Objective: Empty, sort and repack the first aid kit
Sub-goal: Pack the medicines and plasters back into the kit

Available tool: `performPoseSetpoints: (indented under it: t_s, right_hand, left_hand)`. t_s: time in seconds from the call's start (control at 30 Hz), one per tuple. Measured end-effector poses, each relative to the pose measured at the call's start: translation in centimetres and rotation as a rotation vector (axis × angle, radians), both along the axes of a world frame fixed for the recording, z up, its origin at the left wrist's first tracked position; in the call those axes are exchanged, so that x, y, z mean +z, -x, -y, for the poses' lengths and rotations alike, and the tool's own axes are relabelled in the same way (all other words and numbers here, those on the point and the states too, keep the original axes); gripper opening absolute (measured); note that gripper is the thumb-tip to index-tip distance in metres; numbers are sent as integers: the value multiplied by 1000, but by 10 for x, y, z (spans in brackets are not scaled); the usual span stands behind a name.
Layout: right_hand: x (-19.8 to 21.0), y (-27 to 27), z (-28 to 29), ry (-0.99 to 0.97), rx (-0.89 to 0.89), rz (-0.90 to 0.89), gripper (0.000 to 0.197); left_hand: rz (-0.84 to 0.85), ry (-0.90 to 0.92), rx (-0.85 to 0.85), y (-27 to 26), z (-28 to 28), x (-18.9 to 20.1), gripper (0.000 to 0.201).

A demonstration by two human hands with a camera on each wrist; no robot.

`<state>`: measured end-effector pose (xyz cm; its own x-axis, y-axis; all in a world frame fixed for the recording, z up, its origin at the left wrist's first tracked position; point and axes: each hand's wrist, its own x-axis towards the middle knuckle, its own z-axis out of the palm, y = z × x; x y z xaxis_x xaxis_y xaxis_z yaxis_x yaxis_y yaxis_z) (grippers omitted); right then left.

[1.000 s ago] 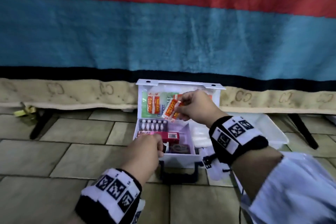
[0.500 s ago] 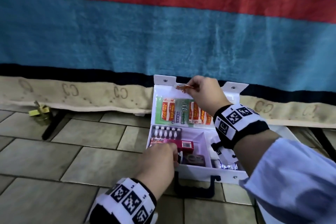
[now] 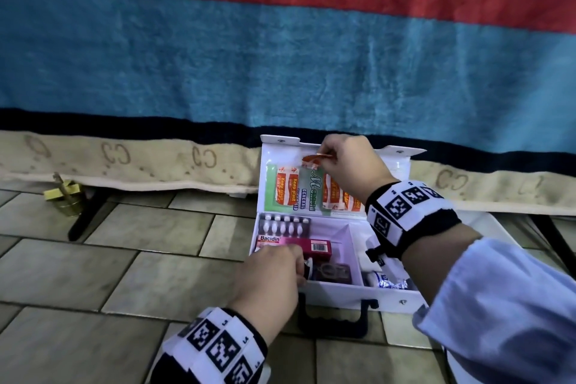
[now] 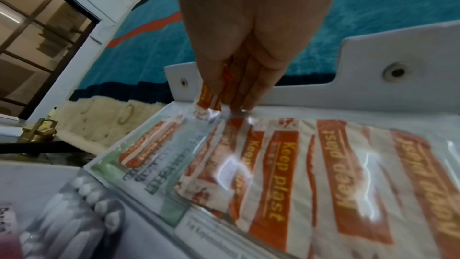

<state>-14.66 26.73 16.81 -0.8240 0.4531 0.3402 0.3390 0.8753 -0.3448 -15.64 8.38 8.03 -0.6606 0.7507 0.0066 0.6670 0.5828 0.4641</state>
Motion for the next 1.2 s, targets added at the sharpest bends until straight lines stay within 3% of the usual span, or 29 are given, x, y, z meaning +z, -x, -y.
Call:
performPoseSetpoints:
  t_s: [0.17, 0.37, 0.57, 0.8, 1.2]
  right_hand:
    - [6, -2, -2, -98, 17, 160, 28]
    - [11, 8, 12, -314, 43, 332, 30]
    - [13, 13, 20, -313, 19, 273, 25]
    - [10, 18, 22, -312, 19, 364, 21]
    - [3, 23, 31, -306, 78, 365, 36]
  left_hand:
    - [-10, -9, 6, 0, 0, -2, 22]
    - [-46, 12, -7, -3, 2, -1, 22]
    - [-94, 78, -14, -4, 2, 4, 20]
    - [-87, 101, -7, -4, 1, 5, 20]
    - [-71, 74, 11, -6, 2, 10, 15]
